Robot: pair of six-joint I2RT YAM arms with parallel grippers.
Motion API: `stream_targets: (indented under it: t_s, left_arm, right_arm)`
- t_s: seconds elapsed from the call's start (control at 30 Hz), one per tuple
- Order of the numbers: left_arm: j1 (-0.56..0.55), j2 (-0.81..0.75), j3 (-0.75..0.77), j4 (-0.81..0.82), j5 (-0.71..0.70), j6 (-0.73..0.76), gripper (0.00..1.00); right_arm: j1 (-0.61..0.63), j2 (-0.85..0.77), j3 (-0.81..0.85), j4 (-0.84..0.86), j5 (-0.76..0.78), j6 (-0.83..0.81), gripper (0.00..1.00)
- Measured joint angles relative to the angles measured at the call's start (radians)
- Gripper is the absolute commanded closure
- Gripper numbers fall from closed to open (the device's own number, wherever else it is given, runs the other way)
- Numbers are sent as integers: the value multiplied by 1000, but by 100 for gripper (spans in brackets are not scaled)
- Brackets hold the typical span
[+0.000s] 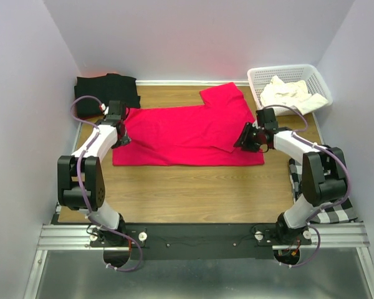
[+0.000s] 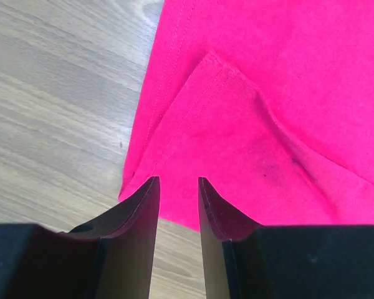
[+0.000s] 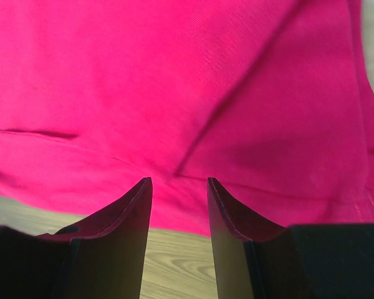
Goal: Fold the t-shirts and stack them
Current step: Fold the flattened tshirt in 1/3 of the way
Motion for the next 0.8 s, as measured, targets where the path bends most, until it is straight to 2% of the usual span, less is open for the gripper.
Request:
stream_targets:
  t_s: [0.2,0.47,0.67,0.8]
  left_arm:
    - [0,-32,-40,10,11,3,60]
    - [0,-11,-129,39,101,6,61]
    - [-6,34,-138,-3,89,1,67]
    - [-10,39,-132,-43,72,-14,79]
  right_arm:
    - [0,-32,-60,-5,19,6,51]
    - [0,-34,-82,-8,27,14,52]
    - [0,-34,-101,-35,54,19,52]
    - [0,-34,-106,-63,68,26,52]
